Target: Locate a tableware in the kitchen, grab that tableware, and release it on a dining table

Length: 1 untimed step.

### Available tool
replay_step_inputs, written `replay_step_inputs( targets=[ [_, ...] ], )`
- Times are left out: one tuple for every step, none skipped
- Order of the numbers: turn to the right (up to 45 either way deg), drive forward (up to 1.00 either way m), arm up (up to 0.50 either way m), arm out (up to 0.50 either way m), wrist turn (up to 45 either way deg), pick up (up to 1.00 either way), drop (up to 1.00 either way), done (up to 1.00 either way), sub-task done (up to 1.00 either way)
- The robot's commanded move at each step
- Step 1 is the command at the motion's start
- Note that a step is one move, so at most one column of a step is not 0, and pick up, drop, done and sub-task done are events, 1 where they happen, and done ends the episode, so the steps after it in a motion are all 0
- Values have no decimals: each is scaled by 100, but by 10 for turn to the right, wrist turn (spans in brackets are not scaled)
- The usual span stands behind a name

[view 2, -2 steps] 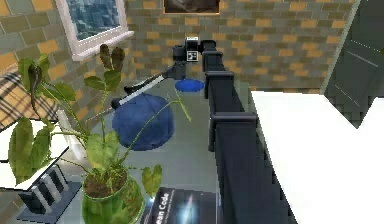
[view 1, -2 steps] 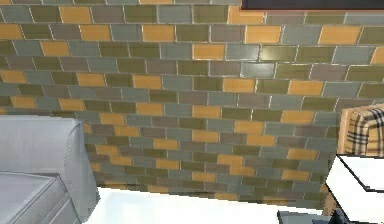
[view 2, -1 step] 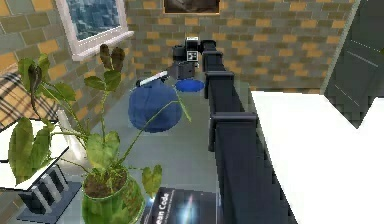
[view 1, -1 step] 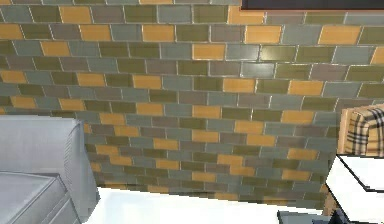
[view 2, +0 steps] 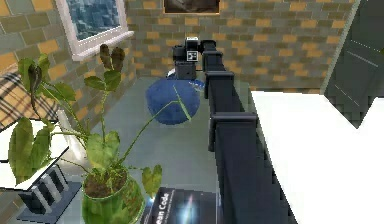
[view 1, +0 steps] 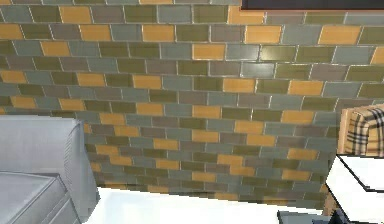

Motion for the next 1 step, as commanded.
replay_step_inputs(
  targets=[
    [0, 0, -2, 0, 0, 0, 0, 0, 0]
  ],
)
